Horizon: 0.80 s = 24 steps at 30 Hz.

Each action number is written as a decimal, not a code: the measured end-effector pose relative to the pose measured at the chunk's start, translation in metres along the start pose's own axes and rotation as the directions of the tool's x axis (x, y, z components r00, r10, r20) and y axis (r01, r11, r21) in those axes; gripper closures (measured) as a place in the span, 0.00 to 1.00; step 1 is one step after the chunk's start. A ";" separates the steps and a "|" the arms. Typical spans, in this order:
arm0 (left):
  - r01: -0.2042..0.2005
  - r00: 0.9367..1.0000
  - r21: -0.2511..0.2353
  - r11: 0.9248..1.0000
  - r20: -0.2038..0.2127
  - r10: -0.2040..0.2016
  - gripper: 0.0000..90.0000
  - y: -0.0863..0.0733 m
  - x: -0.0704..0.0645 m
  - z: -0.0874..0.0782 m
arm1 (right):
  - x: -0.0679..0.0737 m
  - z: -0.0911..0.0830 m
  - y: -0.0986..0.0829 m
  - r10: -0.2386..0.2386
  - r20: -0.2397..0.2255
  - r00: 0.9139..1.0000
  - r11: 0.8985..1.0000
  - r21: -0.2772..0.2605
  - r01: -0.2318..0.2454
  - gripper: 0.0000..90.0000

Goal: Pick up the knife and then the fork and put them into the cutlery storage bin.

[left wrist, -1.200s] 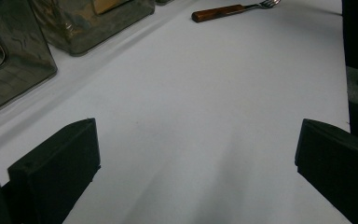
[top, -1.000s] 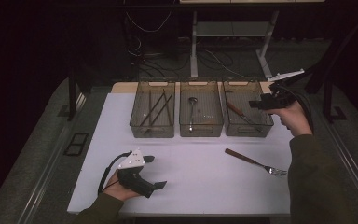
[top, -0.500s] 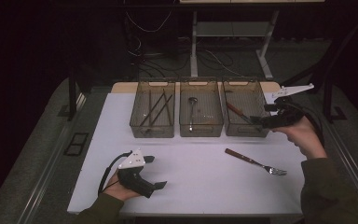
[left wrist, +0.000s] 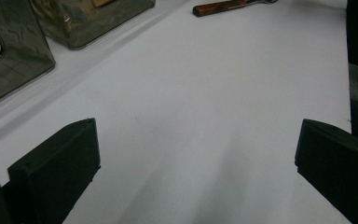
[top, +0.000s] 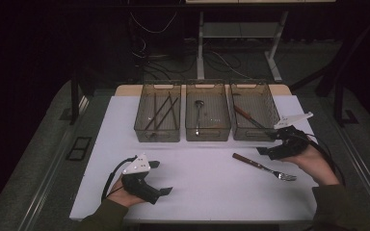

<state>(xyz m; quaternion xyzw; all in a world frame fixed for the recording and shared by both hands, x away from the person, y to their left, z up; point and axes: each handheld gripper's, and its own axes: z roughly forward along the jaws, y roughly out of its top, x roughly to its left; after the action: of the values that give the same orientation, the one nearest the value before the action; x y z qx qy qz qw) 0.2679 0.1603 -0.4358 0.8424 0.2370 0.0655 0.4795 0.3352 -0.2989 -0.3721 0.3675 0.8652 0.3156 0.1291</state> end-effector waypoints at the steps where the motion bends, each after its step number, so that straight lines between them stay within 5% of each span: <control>1: 0.000 1.000 0.000 1.000 0.000 0.000 0.00 0.000 0.000 0.000 | 0.001 0.002 -0.002 -0.009 -0.004 1.000 1.000 0.021 0.009 0.31; 11: -0.003 1.000 0.004 1.000 0.001 0.003 0.00 0.000 0.000 0.001 | 0.005 0.018 -0.010 -0.052 -0.076 0.996 0.985 0.161 0.064 0.50; 24: 0.002 1.000 0.010 1.000 0.001 -0.002 0.00 -0.001 0.001 0.001 | 0.013 0.041 -0.006 -0.140 -0.129 0.982 0.929 0.325 0.175 0.65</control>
<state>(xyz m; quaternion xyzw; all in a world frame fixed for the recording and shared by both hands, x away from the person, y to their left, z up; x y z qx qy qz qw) 0.2687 0.1599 -0.4370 0.8446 0.2379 0.0633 0.4755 0.3419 -0.2744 -0.4069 0.2964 0.9386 0.1711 0.0446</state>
